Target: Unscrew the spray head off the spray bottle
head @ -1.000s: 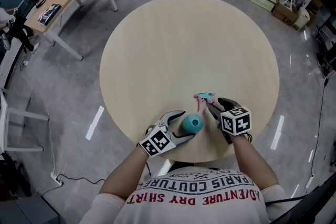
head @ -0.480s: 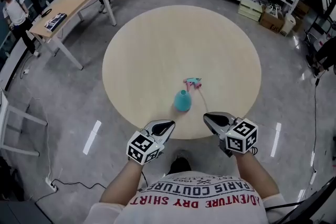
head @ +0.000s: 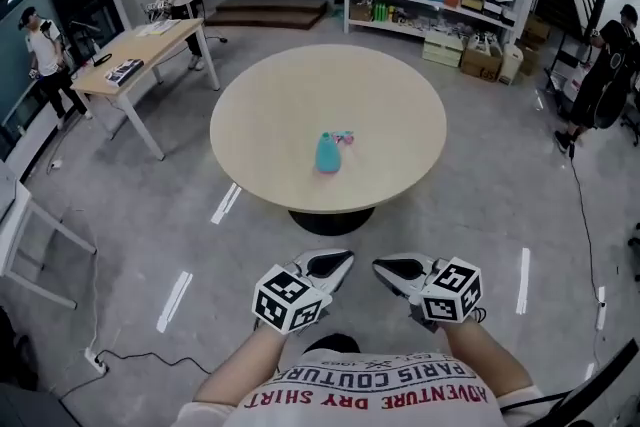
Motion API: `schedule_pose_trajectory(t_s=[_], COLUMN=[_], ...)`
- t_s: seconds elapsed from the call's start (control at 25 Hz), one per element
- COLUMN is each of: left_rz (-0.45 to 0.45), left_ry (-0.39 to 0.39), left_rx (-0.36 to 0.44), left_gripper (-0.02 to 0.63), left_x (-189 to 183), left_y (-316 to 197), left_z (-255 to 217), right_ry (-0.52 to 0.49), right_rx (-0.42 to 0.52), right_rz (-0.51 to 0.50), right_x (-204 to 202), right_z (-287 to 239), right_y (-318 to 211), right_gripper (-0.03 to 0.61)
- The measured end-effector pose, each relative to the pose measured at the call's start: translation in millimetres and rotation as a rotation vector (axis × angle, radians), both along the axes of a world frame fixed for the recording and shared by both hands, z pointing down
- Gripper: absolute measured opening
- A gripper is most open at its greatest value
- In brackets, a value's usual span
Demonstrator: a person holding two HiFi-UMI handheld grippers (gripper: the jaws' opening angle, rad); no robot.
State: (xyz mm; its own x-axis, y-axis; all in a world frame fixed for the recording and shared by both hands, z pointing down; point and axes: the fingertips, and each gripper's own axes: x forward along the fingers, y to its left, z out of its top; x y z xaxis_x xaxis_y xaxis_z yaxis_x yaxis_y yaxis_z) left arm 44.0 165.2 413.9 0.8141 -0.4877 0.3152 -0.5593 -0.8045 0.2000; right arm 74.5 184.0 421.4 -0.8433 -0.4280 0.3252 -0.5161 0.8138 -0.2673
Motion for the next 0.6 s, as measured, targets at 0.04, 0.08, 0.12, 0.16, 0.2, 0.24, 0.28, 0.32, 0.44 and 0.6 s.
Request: schedule_pose_trajectory(t_s=[0.04,0.08,0.12,0.16,0.2,0.24,0.28,0.32,0.44,0.6], left_rz=[0.011,0.024,0.038,0.052,0.065,0.077,0.086,0.092,0.097,0.111], left_ry=[0.002,0.006,0.007,0.002,-0.006,-0.013,-0.016,-0.014,-0.003,-0.029], left_rx=[0.01,0.02,0.034,0.053,0.074,0.09,0.096,0.091,0.06,0.061], left_gripper=[0.002,0.002,0.002,0.002,0.002,0.002,0.002,0.002,0.002,0.002], left_x=[0.6,2.3,5.0,7.8,9.0,7.6,3.3,-3.4,-30.1,-61.1], left_y=[11.8,21.9,31.3,40.9,51.4,63.2,76.0,89.7,130.4,173.9], left_z=[-12.3,-23.7,-33.4,-40.7,-45.3,-47.5,-47.6,-46.1,-36.0,-25.7], right_ry=[-0.009,-0.01,-0.003,0.001,-0.003,-0.016,-0.033,-0.045,-0.039,-0.029], right_rx=[0.004,0.016,0.034,0.053,0.067,0.075,0.076,0.073,0.059,0.058], right_rz=[0.007,0.015,0.025,0.038,0.053,0.068,0.082,0.094,0.119,0.138], right_x=[-0.7,0.3,2.9,6.1,8.4,8.4,5.7,0.5,-23.2,-55.5], right_z=[-11.0,-21.8,-31.8,-40.3,-47.0,-51.4,-53.1,-52.1,-39.5,-25.6], right_y=[11.6,21.4,30.5,39.9,50.2,61.7,74.2,87.6,127.3,167.9], right_gripper=[0.002,0.002,0.002,0.002,0.002,0.001,0.002,0.002,0.002,0.002])
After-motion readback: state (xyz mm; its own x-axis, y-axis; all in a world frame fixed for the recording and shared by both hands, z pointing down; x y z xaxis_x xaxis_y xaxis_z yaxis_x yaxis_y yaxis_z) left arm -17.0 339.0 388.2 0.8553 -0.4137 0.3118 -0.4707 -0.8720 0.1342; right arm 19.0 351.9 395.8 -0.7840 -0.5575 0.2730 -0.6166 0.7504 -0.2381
